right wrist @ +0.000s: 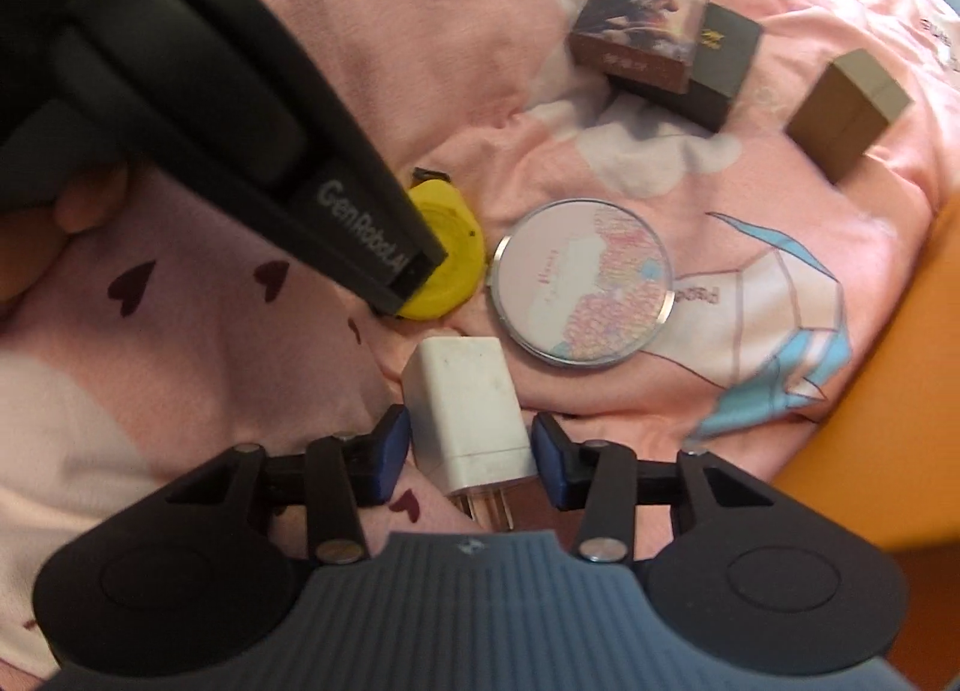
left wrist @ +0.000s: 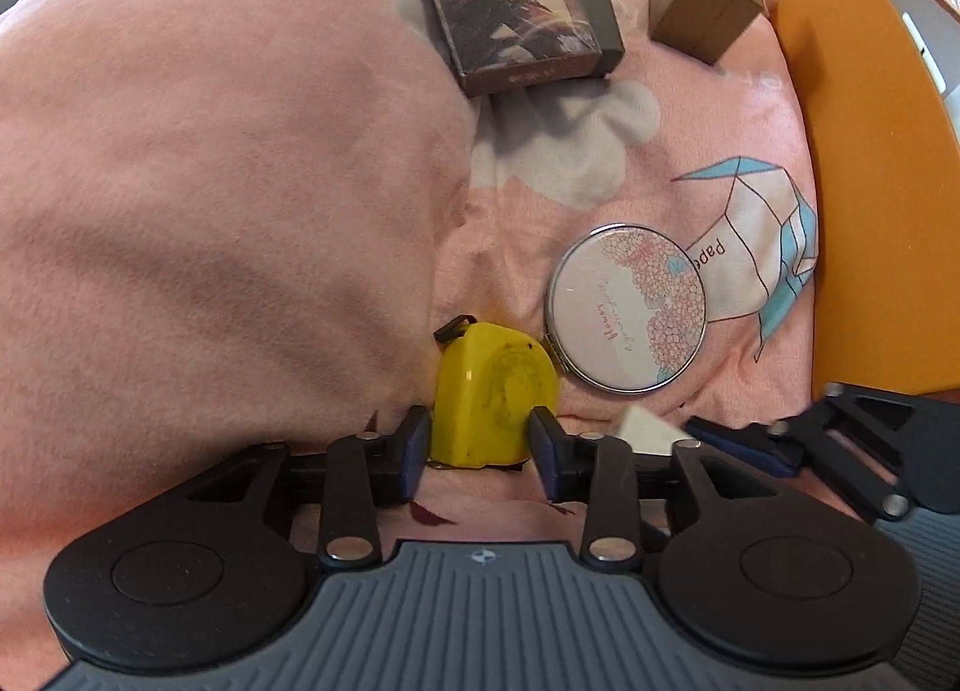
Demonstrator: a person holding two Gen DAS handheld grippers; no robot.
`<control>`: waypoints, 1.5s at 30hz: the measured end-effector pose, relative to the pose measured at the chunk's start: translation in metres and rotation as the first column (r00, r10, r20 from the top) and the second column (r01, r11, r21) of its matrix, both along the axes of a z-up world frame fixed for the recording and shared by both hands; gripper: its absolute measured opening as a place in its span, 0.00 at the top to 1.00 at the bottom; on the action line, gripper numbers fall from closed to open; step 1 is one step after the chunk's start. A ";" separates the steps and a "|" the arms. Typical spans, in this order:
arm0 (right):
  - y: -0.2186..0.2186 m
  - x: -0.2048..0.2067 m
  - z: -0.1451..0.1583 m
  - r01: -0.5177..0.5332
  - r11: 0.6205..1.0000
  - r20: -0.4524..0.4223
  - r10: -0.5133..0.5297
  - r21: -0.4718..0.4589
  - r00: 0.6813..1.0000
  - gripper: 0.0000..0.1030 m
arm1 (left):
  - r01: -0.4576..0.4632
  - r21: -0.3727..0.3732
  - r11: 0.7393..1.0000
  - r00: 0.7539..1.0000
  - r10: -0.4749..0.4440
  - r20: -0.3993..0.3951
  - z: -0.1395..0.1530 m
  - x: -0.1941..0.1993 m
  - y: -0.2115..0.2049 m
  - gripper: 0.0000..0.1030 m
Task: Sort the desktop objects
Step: 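Grasp the yellow tape measure with the left gripper while the right gripper grasps the white charger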
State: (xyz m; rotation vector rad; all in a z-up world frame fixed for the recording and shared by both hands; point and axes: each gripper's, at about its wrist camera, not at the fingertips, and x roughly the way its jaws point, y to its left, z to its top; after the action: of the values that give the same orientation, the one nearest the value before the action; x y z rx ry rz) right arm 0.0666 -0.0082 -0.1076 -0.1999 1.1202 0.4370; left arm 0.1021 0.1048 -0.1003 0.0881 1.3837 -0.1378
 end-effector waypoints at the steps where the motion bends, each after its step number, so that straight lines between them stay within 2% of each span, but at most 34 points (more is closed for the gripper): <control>1: -0.002 -0.003 0.002 0.015 1.000 0.007 -0.015 -0.004 1.000 0.55 | 0.004 0.006 1.000 1.000 -0.004 -0.002 -0.001 0.000 -0.002 0.52; 6: -0.020 -0.013 0.006 0.085 0.996 -0.004 -0.085 0.020 0.996 0.58 | 0.005 0.035 0.999 1.000 -0.005 -0.007 -0.007 0.002 -0.013 0.45; 10: -0.027 -0.016 0.007 0.117 0.993 -0.017 -0.117 0.033 0.993 0.59 | 0.002 0.050 0.999 1.000 -0.002 -0.005 -0.010 0.002 -0.018 0.45; 18: -0.036 -0.007 0.002 0.169 0.982 -0.060 -0.164 0.087 0.985 0.60 | 0.065 0.079 0.995 0.996 -0.070 0.059 -0.003 -0.014 -0.029 0.65; 23: -0.042 -0.010 0.003 0.184 0.977 -0.078 -0.177 0.107 0.981 0.59 | 0.102 0.059 0.993 0.992 -0.106 0.072 -0.001 -0.017 -0.033 0.68; 26: -0.044 -0.008 0.000 0.192 0.974 -0.089 -0.182 0.120 0.979 0.59 | 0.070 0.046 0.996 0.995 -0.073 0.065 -0.007 -0.011 -0.032 0.60; 30: -0.046 -0.006 -0.002 0.199 0.971 -0.105 -0.186 0.130 0.977 0.59 | -0.006 -0.013 1.000 0.999 0.006 0.047 -0.014 -0.003 -0.023 0.47; 33: -0.048 -0.004 -0.005 0.209 0.967 -0.129 -0.191 0.143 0.973 0.58 | -0.024 -0.022 0.999 0.998 0.025 0.049 -0.016 -0.002 -0.021 0.46; 41: -0.051 -0.001 -0.010 0.225 0.960 -0.173 -0.196 0.169 0.965 0.56 | -0.029 -0.050 0.998 0.996 0.033 0.081 -0.009 -0.012 -0.014 0.66; 45: -0.057 -0.003 -0.008 0.249 0.948 -0.182 -0.213 0.200 0.960 0.59 | -0.033 -0.086 0.996 0.994 0.041 0.101 -0.003 -0.019 -0.007 0.71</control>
State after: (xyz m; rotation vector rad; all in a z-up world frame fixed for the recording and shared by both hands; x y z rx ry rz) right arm 0.0632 -0.0649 -0.1157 0.1646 1.2245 0.3679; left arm 0.0828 0.0975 -0.1036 -0.0008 1.2750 -0.1583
